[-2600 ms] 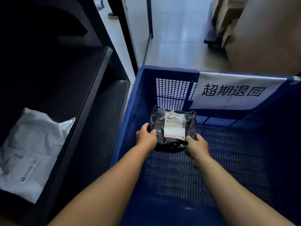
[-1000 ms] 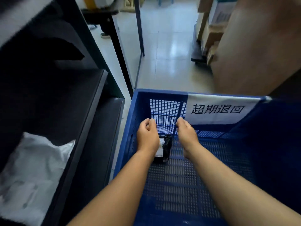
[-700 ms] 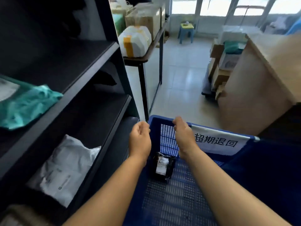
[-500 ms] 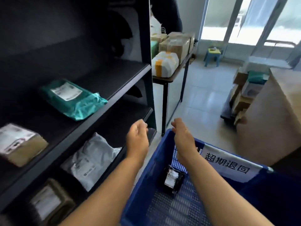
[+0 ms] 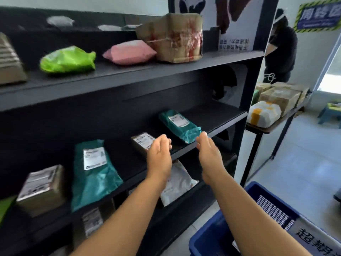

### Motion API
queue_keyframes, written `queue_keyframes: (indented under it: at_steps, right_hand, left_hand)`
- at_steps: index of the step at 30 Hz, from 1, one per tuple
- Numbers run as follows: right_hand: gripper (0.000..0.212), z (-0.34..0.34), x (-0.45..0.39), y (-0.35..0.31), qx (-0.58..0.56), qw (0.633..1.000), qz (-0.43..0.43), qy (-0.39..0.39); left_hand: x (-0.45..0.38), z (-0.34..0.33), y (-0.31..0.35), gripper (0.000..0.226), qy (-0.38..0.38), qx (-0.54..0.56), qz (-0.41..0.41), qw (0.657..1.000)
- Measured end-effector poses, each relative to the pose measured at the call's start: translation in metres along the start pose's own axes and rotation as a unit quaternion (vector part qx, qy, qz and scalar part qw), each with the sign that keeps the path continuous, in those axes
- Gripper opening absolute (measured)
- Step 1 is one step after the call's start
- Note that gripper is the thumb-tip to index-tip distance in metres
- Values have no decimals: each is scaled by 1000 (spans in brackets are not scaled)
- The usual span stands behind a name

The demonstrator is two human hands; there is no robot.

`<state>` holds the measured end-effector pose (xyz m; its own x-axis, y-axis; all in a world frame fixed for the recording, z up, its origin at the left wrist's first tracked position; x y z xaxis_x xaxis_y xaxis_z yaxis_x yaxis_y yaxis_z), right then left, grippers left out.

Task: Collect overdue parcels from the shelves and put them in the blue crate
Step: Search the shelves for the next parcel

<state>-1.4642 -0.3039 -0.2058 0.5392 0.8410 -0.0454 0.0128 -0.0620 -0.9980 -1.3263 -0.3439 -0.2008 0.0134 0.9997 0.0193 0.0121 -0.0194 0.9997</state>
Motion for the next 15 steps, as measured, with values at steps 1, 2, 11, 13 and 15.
queue_keyframes:
  at_steps: [1, 2, 11, 13, 15]
  right_hand:
    - [40, -17, 11, -5, -7, 1000, 2, -14]
    - [37, -35, 23, -10, -12, 1000, 4, -29]
    - [47, -183, 158, -45, -20, 987, 19, -155]
    - [54, -211, 189, -51, -34, 984, 21, -173]
    - [60, -236, 214, -52, -42, 981, 20, -189]
  left_hand:
    - [4, 23, 4, 27, 15, 0, -4, 1000]
    - [9, 45, 8, 23, 31, 0, -8, 999]
    - [77, 235, 34, 22, 120, 15, -19, 992]
    - [94, 274, 41, 13, 140, 20, -27, 990]
    - [111, 310, 50, 13, 167, 18, -39, 985]
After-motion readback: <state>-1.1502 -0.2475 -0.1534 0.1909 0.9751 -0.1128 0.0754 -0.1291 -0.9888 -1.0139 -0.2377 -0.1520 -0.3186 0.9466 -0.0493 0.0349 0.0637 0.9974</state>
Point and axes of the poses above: each hand's wrist, its own x-axis away from the middle knuckle, its own z-axis out of the back of the hand, y = z × x, the point moved 6 cm from there along -x, towards the middle knuckle, and after that the axes turned 6 degrees about z, right-handed, at the moved point
